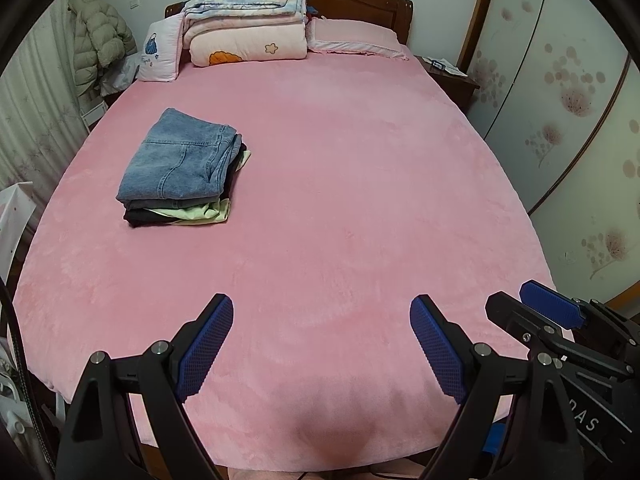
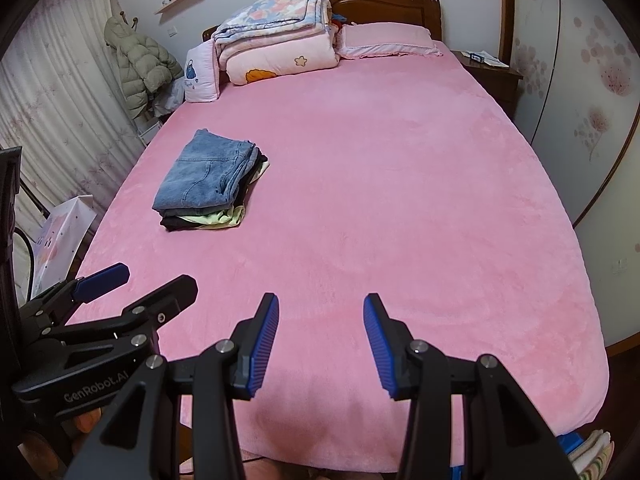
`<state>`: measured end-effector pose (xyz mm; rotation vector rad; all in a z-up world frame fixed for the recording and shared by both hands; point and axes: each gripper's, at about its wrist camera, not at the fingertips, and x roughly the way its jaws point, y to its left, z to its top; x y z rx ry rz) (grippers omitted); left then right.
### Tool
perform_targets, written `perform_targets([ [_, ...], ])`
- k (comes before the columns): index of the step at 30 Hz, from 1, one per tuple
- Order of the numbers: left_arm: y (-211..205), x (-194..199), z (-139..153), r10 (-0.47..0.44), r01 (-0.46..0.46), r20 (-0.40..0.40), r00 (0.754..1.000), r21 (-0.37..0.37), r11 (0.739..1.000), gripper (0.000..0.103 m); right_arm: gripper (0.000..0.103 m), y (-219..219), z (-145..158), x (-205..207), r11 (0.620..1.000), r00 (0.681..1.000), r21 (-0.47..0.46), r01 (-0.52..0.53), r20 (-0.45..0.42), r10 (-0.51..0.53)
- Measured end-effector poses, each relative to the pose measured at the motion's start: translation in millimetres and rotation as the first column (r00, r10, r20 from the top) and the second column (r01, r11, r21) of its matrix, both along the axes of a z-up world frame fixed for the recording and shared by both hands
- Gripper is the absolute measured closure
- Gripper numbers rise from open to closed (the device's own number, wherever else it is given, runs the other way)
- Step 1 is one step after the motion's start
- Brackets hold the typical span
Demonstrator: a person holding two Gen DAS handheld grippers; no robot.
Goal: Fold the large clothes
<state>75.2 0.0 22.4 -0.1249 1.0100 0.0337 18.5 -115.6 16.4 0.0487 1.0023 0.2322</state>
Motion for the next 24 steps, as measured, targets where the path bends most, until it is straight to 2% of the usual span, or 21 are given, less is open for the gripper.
perform_targets([
  [24,12,7,2,-0.039,0.039,-0.005,0.999,0.003,0.999,0.014,0.059,3,1,12,1.000,1.000,0.008,0.030,-0.008,-0.030],
])
